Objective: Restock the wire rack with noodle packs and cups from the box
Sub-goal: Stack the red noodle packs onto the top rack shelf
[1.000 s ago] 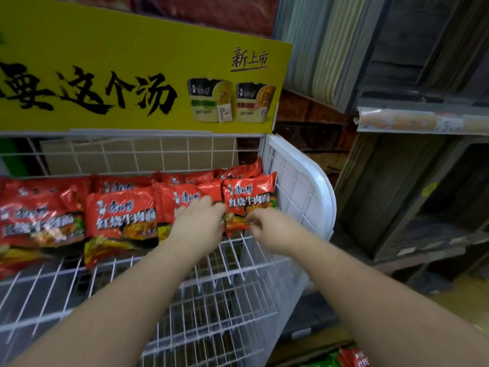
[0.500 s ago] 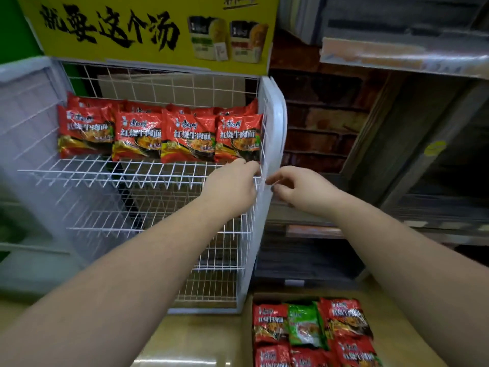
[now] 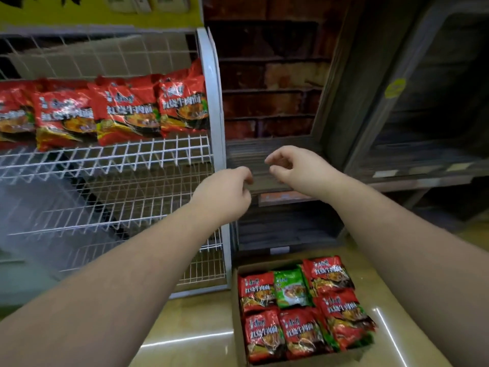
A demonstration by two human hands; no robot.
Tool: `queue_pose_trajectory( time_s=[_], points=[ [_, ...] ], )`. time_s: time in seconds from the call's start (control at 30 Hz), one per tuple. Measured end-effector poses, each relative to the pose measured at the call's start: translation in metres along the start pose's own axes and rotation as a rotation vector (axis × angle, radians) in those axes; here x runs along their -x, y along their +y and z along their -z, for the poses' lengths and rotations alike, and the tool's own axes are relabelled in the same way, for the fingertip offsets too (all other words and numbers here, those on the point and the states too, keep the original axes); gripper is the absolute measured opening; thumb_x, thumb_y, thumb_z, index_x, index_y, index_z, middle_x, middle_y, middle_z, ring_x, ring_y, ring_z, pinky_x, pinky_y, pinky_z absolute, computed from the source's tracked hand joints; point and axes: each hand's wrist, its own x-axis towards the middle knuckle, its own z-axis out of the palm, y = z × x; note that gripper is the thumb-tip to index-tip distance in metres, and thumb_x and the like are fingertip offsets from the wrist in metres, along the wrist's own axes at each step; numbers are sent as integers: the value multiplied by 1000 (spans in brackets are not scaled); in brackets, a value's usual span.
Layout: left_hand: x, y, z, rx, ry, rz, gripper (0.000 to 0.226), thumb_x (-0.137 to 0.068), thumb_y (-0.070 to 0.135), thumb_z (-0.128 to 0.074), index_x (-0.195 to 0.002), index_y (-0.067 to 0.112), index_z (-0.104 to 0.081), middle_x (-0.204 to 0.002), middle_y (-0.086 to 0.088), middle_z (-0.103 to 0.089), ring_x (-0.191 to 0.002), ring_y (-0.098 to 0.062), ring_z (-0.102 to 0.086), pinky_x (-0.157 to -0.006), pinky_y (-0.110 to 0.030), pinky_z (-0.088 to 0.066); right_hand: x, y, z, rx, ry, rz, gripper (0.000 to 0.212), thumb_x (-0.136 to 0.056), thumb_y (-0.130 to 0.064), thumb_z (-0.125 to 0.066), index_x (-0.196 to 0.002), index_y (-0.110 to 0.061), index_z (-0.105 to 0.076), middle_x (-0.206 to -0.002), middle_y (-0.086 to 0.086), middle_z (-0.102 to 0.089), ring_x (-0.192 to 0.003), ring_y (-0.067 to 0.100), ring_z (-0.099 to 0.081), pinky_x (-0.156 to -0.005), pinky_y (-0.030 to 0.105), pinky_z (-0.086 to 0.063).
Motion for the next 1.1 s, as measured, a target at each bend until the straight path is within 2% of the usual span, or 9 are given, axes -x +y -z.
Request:
queue_pose_trajectory(
  time_s=[0.2, 0.33, 0.47, 0.6, 0.7, 0.77, 0.87, 0.97, 1.1],
  points=[
    [-13, -8, -114, 30, -99, -16, 26, -93, 30, -51, -119, 28, -59, -114, 0, -67, -102, -22, -64, -85, -38, -56, 8, 87, -58, -9, -87, -149, 24, -96, -32, -59, -120, -31, -59, -102, -11, -64, -90, 8, -66, -84, 35, -57],
    [-18, -28, -224, 23, -157, 32, 26, -94, 29, -52, -119, 28, -59, -113, 1, -67, -100, -22, -63, -85, -36, -55, 6, 175, -133, 69, -169, -172, 25, -93, -29, -64, -118, -26, -63, -98, -9, -64, -91, 10, -63, -83, 27, -51],
    [-25, -52, -335, 23, -163, 66, 26, -93, 28, -52, -119, 29, -59, -114, 2, -68, -104, -21, -62, -87, -34, -53, 0, 270, -218, 113, -188, -179, 24, -92, -27, -63, -116, -25, -65, -100, -7, -66, -87, 10, -63, -87, 28, -52],
    [-24, -76, -444, 47, -187, 82, 29, -94, 25, -55, -123, 24, -59, -112, 3, -68, -104, -19, -62, -85, -30, -50, 2, 355, -311, 156, -254, -190, 26, -91, -25, -62, -118, -24, -64, -94, -8, -60, -80, 13, -61, -70, 25, -49],
    [-20, -94, -509, 52, -190, 103, 27, -94, 23, -56, -121, 24, -60, -106, 5, -67, -99, -18, -63, -82, -28, -50, 9, 401, -365, 192, -260, -199, 31, -92, -24, -61, -123, -21, -62, -112, 0, -65, -94, 19, -64, -74, 24, -46],
    [-18, -104, -539, 38, -172, 105, 28, -94, 23, -56, -122, 23, -60, -104, 5, -66, -99, -17, -62, -83, -27, -49, 11, 421, -389, 209, -235, -214, 31, -93, -23, -59, -124, -18, -62, -117, 3, -67, -102, 22, -65, -77, 26, -47],
    [-16, -117, -575, 7, -152, 121, 32, -93, 24, -59, -125, 22, -59, -114, 0, -65, -103, -19, -61, -84, -27, -48, 9, 446, -426, 124, -182, -290, 26, -95, -21, -52, -106, -5, -69, -99, 12, -75, -87, 30, -72, -73, 36, -56],
    [-6, -124, -599, -45, -145, 178, 38, -91, 32, -64, -127, 24, -57, -128, -5, -57, -116, -23, -56, -96, -35, -49, 11, 451, -457, -30, -190, -382, 38, -99, -34, -49, -97, 1, -64, -101, 20, -73, -89, 37, -72, -81, 45, -59],
    [13, -130, -609, -81, -152, 248, 52, -85, 43, -70, -131, 25, -54, -129, -5, -52, -122, -24, -50, -102, -36, -45, 22, 439, -478, 48, -228, -363, 58, -92, -57, -56, -115, -4, -63, -119, 16, -66, -110, 33, -63, -85, 33, -48]
  ],
)
